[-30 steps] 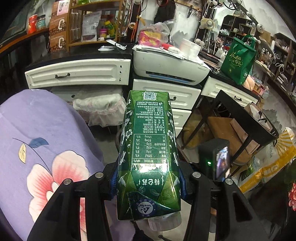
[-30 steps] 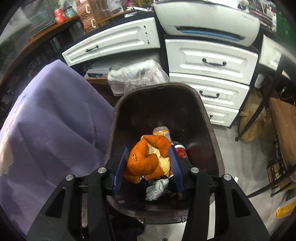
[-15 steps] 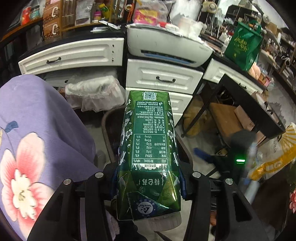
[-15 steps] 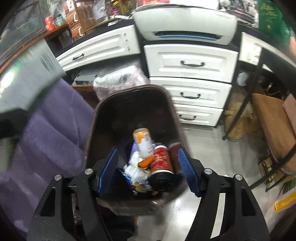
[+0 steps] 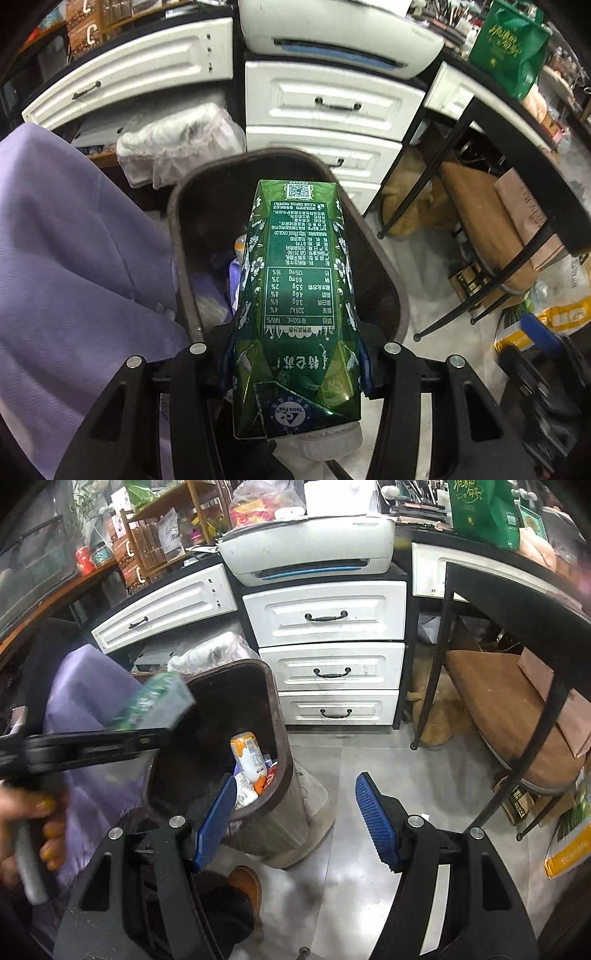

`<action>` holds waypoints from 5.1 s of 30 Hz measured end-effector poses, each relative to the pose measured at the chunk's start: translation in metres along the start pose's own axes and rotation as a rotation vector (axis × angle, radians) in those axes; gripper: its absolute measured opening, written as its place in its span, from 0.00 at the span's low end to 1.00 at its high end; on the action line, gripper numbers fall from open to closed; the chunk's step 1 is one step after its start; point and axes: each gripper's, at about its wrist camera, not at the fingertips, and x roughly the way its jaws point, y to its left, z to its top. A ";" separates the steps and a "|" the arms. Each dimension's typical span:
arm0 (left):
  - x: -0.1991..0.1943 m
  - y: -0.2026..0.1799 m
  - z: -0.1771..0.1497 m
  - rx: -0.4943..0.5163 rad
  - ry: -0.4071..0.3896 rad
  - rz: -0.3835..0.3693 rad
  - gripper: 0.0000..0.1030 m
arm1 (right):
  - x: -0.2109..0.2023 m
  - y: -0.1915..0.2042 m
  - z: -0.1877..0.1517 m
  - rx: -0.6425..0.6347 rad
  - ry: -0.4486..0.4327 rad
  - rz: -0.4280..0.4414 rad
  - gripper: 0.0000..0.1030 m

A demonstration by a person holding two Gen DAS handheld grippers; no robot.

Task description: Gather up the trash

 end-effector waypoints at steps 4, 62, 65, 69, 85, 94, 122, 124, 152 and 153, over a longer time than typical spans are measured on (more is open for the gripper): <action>0.019 -0.002 0.002 0.012 0.027 0.022 0.47 | -0.015 0.002 -0.007 -0.007 -0.013 0.026 0.65; -0.378 0.043 -0.350 -0.185 -0.757 0.422 0.95 | -0.337 0.196 -0.168 -0.375 -0.582 0.123 0.95; -0.386 0.037 -0.365 -0.198 -0.778 0.428 0.95 | -0.353 0.191 -0.181 -0.376 -0.579 0.147 0.95; -0.397 0.029 -0.380 -0.224 -0.820 0.433 0.95 | -0.368 0.186 -0.191 -0.375 -0.614 0.186 0.95; -0.403 0.025 -0.397 -0.250 -0.878 0.440 0.95 | -0.384 0.181 -0.196 -0.381 -0.675 0.231 0.95; -0.403 0.028 -0.399 -0.248 -0.873 0.435 0.95 | -0.383 0.180 -0.197 -0.384 -0.672 0.232 0.95; -0.403 0.029 -0.399 -0.225 -0.870 0.419 0.95 | -0.382 0.179 -0.197 -0.398 -0.667 0.252 0.95; -0.403 0.028 -0.398 -0.225 -0.870 0.420 0.95 | -0.382 0.179 -0.197 -0.398 -0.668 0.252 0.95; -0.401 0.034 -0.398 -0.211 -0.850 0.413 0.95 | -0.382 0.184 -0.197 -0.400 -0.664 0.253 0.95; -0.401 0.033 -0.398 -0.209 -0.851 0.413 0.95 | -0.382 0.184 -0.197 -0.401 -0.665 0.252 0.95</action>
